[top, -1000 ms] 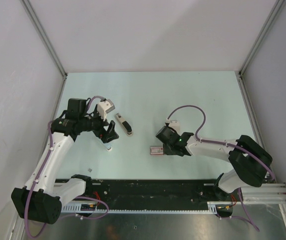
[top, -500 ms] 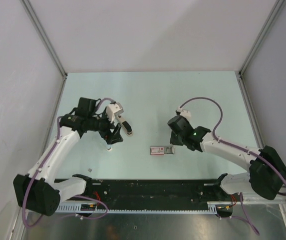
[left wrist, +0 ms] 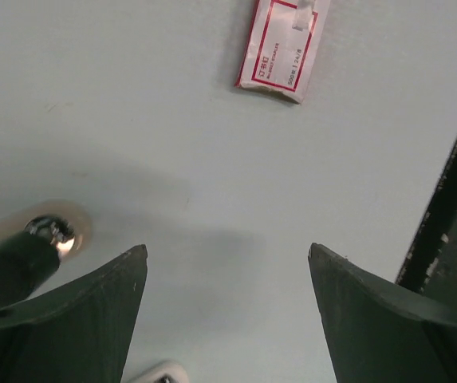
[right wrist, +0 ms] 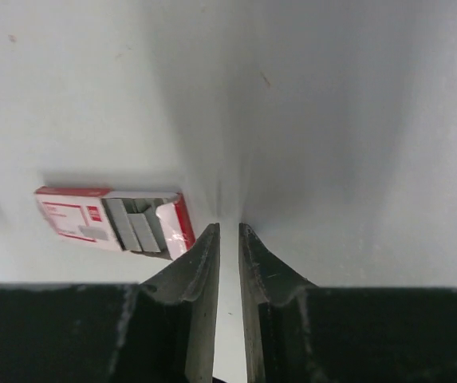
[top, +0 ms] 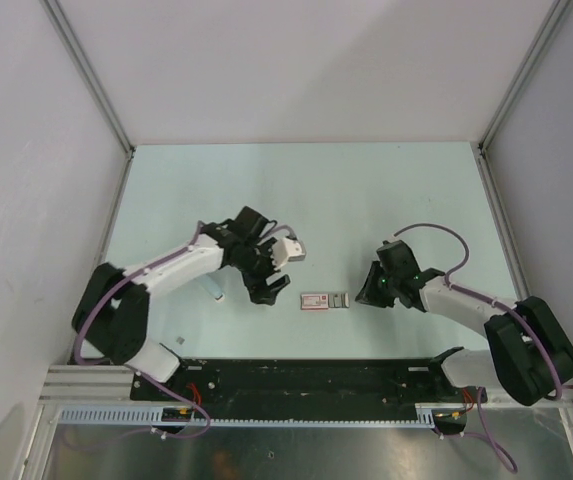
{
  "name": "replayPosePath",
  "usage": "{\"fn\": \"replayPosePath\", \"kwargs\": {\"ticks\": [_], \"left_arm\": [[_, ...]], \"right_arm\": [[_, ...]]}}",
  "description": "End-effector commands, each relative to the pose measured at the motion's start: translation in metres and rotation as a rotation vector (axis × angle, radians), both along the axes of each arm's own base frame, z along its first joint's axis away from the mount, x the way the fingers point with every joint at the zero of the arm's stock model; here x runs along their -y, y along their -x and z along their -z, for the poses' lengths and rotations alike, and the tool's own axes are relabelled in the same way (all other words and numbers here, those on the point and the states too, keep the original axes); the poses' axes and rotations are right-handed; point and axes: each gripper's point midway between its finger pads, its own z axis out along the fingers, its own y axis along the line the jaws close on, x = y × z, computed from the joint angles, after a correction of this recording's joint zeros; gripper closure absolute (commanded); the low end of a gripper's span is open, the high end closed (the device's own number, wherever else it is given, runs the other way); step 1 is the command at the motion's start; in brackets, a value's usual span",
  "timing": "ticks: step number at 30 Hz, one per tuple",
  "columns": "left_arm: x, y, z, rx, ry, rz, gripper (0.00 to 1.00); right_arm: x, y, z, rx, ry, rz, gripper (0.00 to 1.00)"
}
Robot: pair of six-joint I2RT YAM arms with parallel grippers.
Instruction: Unload the staples from the stapler
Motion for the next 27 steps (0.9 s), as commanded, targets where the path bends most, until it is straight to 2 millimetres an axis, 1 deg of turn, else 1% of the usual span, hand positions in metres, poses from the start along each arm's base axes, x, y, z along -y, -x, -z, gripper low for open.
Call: {"fn": "replayPosePath", "kwargs": {"ticks": [1,5,11,16,20,27], "left_arm": [[0.019,-0.02,0.017,0.104,-0.062,0.065,0.13],[0.029,-0.026,0.03,0.131,-0.107,0.085,0.13],[0.044,-0.033,0.038,0.159,-0.119,0.096,0.13],[0.052,-0.032,0.046,0.17,-0.131,0.1,0.13],[0.059,-0.032,0.05,0.18,-0.124,0.096,0.15],[0.071,-0.027,0.055,0.186,-0.116,0.119,0.17]], "right_arm": [[-0.027,-0.004,-0.009,0.006,-0.225,-0.033,0.8],[-0.027,-0.003,-0.004,-0.006,-0.295,-0.014,0.8],[-0.022,0.0,-0.001,-0.019,-0.361,0.015,0.77],[-0.021,0.002,-0.001,-0.016,-0.375,0.027,0.76],[-0.021,0.001,0.0,-0.015,-0.374,0.032,0.81],[-0.024,0.0,0.001,-0.016,-0.38,0.032,0.9]]}}
